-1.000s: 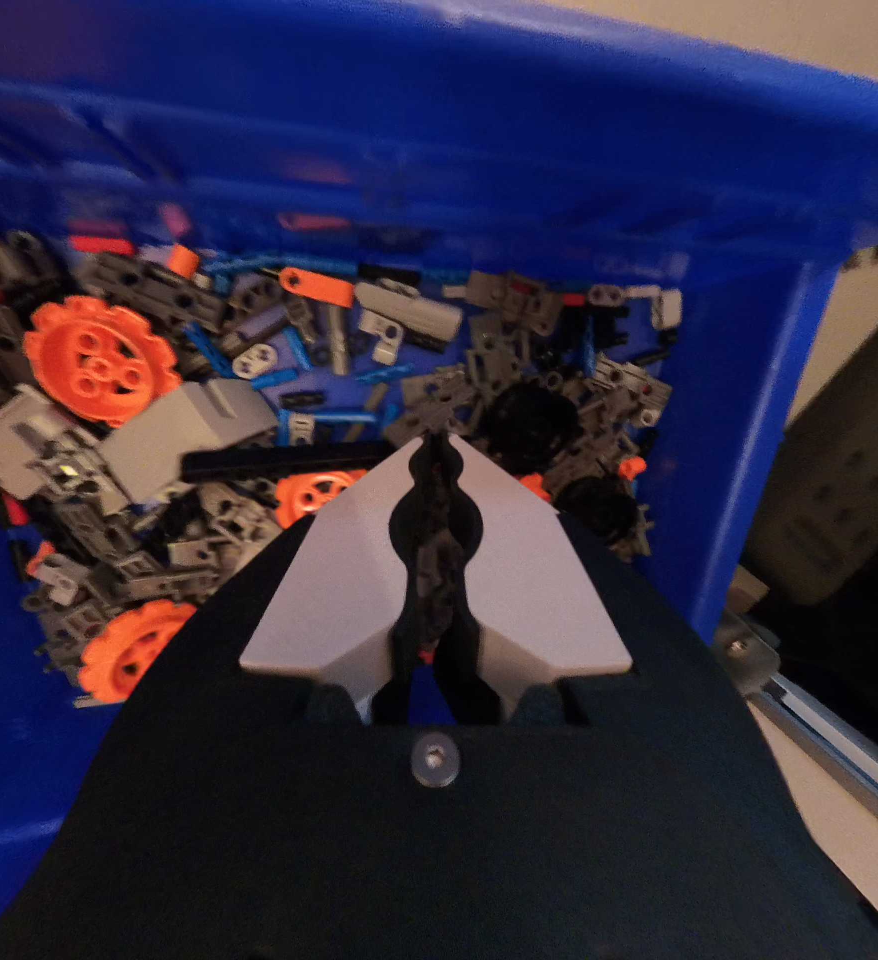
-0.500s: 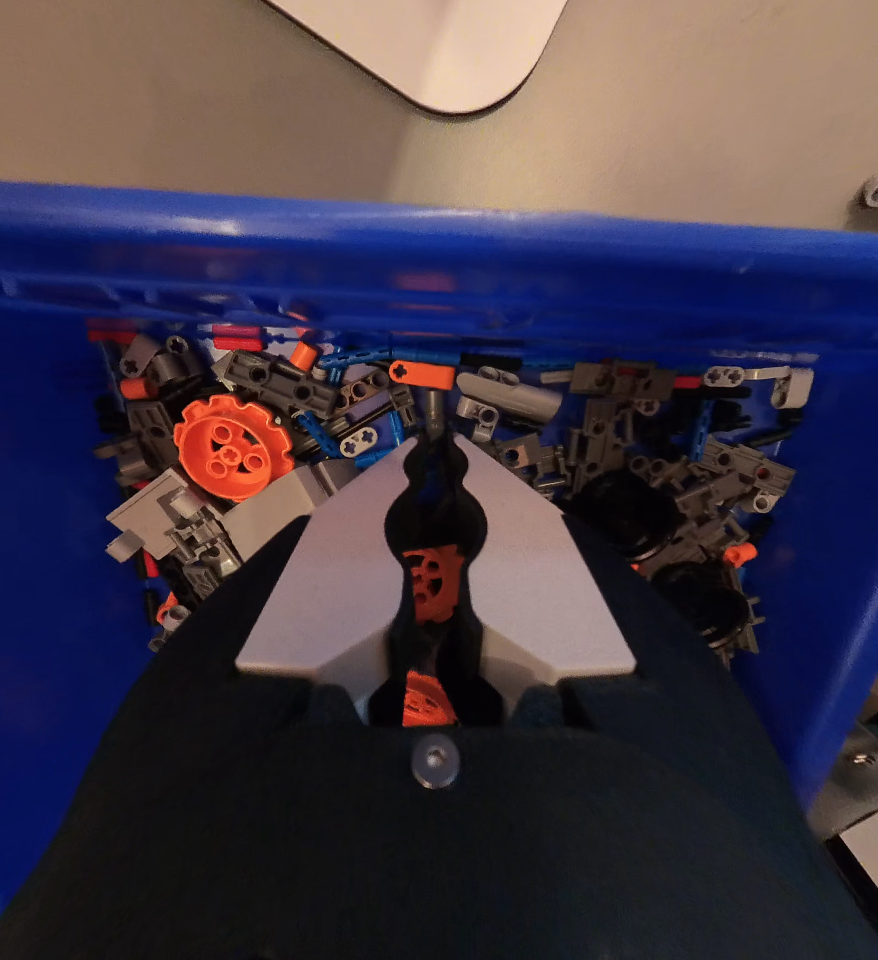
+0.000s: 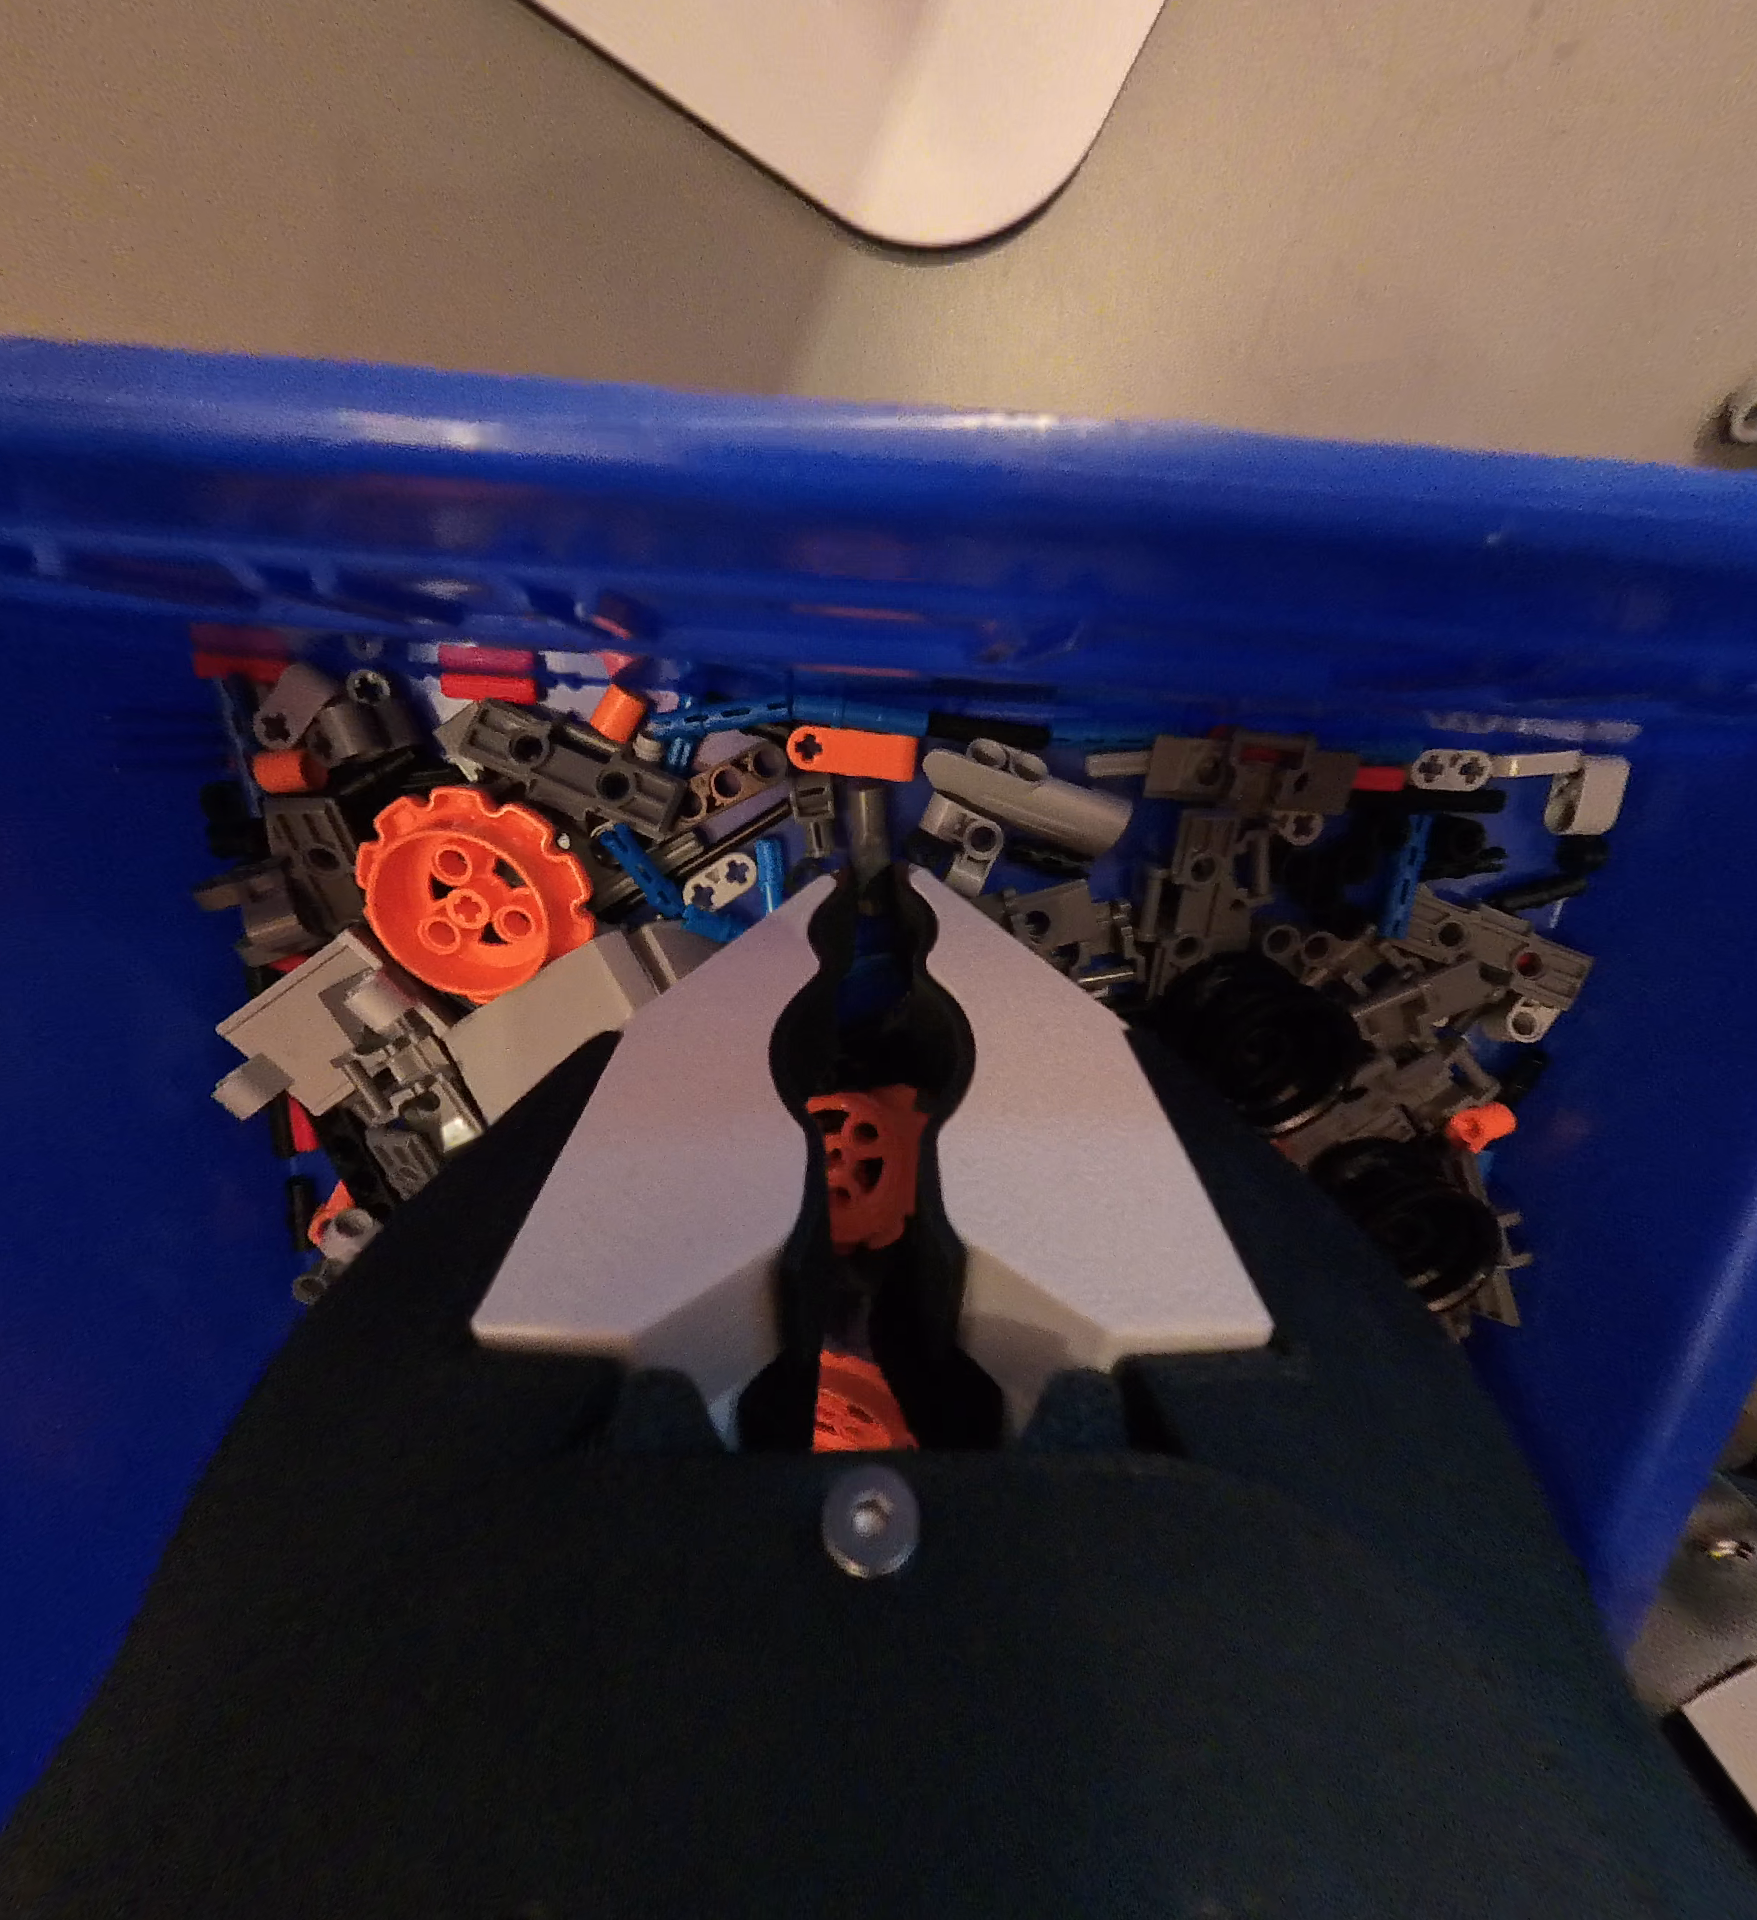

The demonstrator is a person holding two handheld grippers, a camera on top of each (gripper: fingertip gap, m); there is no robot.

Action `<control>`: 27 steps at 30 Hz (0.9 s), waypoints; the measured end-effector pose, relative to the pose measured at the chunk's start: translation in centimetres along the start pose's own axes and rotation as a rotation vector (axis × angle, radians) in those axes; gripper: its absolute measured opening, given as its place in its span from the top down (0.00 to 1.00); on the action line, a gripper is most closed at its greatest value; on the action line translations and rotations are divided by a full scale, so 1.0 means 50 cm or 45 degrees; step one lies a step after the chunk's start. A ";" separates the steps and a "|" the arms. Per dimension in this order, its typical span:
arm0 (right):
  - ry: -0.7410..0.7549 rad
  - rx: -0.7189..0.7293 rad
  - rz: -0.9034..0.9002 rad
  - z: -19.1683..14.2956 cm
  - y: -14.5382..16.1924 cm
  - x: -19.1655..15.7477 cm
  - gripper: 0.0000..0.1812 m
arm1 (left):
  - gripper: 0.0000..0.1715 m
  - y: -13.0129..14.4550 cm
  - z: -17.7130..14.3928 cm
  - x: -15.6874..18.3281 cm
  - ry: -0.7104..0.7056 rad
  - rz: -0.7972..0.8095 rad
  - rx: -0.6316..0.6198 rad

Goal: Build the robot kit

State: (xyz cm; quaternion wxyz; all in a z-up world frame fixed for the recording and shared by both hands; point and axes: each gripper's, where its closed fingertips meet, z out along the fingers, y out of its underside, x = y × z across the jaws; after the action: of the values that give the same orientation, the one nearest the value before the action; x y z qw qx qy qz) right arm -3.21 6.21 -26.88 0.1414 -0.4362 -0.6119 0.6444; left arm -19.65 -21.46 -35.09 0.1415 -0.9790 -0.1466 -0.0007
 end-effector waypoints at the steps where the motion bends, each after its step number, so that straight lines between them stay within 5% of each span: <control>1: 0.000 0.000 0.000 0.000 0.000 0.000 0.77 | 0.98 -0.002 -0.007 -0.002 -0.008 -0.004 0.017; 5: 0.000 0.000 0.000 0.000 0.000 0.000 0.77 | 0.98 -0.030 -0.087 0.033 0.046 -0.007 0.137; 11: -0.003 -0.003 0.000 0.001 0.001 -0.001 0.77 | 0.98 -0.128 -0.210 0.224 0.210 0.230 0.307; 15: -0.001 -0.005 -0.003 0.001 0.001 -0.001 0.78 | 0.98 -0.178 -0.173 0.386 0.340 0.330 0.329; 18: -0.001 -0.005 -0.003 0.001 0.001 -0.001 0.78 | 0.98 -0.179 -0.094 0.444 0.239 0.463 0.235; 21: -0.001 -0.003 -0.003 0.000 0.001 -0.001 0.77 | 0.98 -0.170 -0.029 0.464 0.121 0.616 0.145; 27: -0.001 -0.003 -0.003 0.000 0.001 -0.001 0.77 | 0.98 -0.148 0.039 0.467 0.099 0.593 0.021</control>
State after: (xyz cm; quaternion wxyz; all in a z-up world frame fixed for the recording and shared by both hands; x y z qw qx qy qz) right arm -3.19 6.17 -26.90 0.1415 -0.4355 -0.6131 0.6438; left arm 0.50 -7.43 -33.89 0.1514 -0.9845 0.0889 -0.0045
